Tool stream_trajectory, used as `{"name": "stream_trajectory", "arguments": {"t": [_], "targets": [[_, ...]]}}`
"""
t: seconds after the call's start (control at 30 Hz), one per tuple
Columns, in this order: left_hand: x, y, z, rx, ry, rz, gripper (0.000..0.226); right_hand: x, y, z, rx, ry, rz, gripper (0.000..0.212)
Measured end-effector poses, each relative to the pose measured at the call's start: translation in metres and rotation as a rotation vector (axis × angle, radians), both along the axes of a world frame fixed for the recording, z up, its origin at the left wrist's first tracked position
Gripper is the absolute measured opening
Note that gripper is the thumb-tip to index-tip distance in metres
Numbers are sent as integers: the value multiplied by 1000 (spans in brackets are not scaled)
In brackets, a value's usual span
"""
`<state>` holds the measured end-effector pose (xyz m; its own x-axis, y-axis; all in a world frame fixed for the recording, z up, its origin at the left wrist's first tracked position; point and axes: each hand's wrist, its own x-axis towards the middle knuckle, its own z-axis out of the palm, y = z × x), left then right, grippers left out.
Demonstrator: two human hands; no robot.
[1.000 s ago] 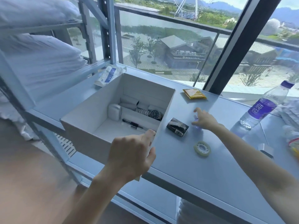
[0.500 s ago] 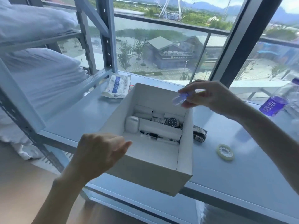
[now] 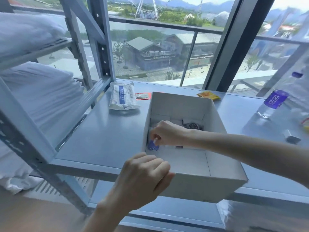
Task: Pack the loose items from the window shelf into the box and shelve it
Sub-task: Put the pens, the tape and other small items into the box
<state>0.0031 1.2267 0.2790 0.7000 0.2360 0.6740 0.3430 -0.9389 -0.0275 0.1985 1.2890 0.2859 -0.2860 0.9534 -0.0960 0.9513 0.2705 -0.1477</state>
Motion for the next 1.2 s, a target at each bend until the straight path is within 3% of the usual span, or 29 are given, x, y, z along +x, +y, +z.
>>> {"name": "stream_trajectory", "arguments": {"t": [0.3, 0.63, 0.8, 1.03, 1.2], "targets": [[3, 2, -1, -27, -40, -9, 36, -16, 3, -1, 56, -80, 4, 15], [3, 0, -2, -47, -49, 4, 36, -13, 1, -15, 123, 69, -35, 13], [2, -1, -2, -67, -57, 12, 36, -11, -8, -14, 96, 43, -24, 20], [8, -7, 11, -188, 46, -15, 37, 0, -34, 16, 150, -55, -94, 29], [44, -18, 30, -256, 115, -40, 33, 37, -88, 50, 281, 24, -194, 17]]}}
